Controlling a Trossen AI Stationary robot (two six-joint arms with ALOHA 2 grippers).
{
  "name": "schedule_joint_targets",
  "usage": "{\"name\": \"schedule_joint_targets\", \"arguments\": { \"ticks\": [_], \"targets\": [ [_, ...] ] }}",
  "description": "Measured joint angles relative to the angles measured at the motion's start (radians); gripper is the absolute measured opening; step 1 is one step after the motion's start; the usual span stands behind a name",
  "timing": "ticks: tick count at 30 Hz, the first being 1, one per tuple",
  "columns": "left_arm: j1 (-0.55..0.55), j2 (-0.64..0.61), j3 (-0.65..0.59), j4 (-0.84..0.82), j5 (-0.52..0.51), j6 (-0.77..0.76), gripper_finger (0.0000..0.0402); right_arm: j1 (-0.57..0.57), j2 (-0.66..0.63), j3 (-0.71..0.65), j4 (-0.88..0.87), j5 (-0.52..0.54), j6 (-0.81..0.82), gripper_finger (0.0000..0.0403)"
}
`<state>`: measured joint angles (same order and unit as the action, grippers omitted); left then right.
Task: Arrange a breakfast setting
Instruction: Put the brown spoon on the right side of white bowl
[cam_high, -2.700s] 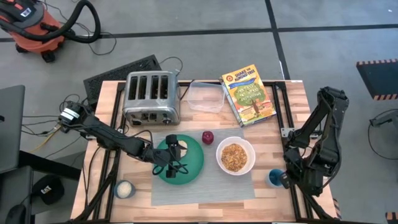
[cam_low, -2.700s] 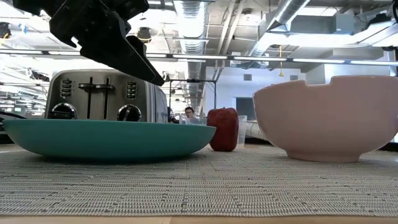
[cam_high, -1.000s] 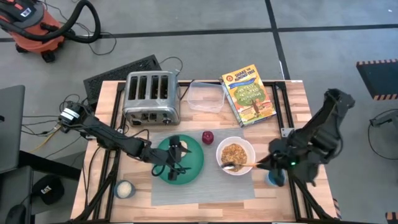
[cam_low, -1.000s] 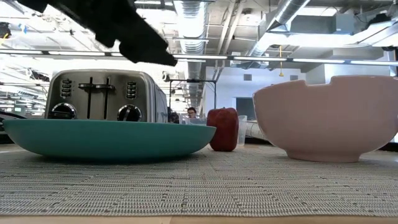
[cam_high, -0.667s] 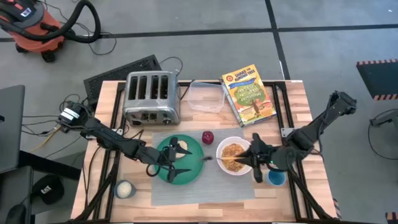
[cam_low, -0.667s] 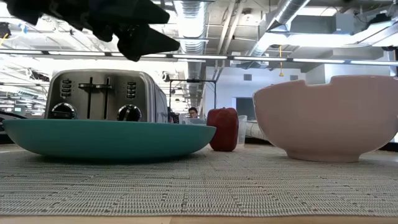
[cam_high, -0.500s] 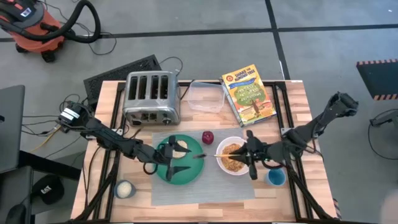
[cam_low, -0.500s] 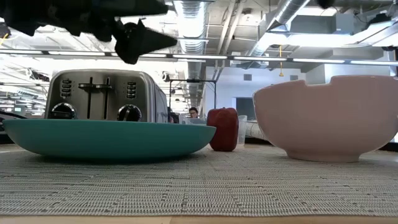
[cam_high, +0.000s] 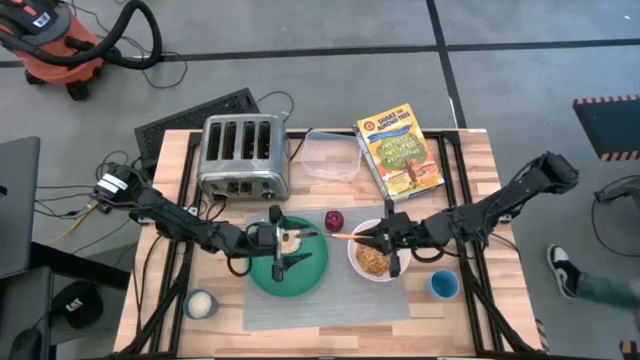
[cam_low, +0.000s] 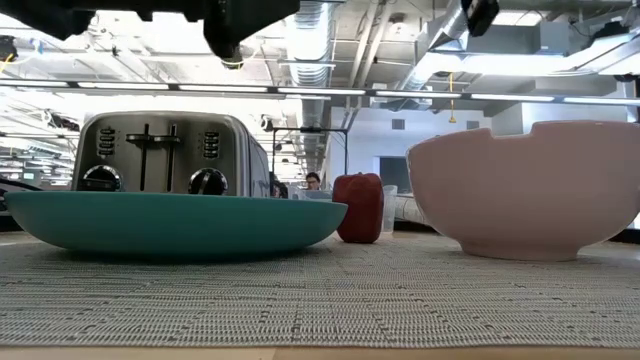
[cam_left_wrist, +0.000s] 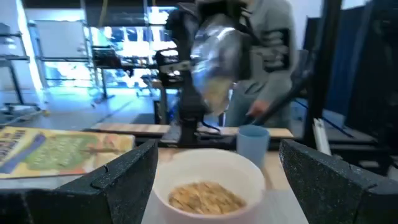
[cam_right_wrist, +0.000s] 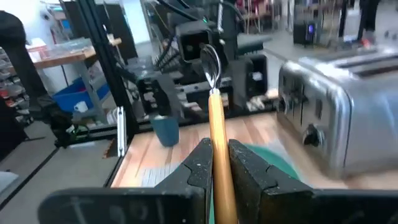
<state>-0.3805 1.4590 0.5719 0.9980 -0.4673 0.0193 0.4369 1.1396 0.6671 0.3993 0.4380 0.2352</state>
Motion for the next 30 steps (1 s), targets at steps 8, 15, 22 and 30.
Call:
{"name": "schedule_joint_targets", "arguments": {
  "ticks": [8, 15, 22, 30],
  "targets": [
    [0.083, 0.000, 0.065, 0.012, 0.113, 0.026, 0.0322, -0.092, 0.160, -0.001, 0.358, -0.166, -0.162, 0.0066],
    [0.090, 0.000, 0.091, 0.131, 0.201, 0.127, 0.0309, -0.170, 0.311, -0.001, 0.662, -0.276, -0.222, 0.0066],
    [0.108, 0.000, 0.091, 0.166, 0.202, 0.154, 0.0233, -0.207, 0.422, 0.001, 0.853, -0.286, -0.237, 0.0066],
    [0.136, 0.000, 0.091, 0.161, 0.209, 0.154, 0.0130, -0.229, 0.482, 0.034, 0.892, -0.310, -0.238, 0.0066]
  ]
}}
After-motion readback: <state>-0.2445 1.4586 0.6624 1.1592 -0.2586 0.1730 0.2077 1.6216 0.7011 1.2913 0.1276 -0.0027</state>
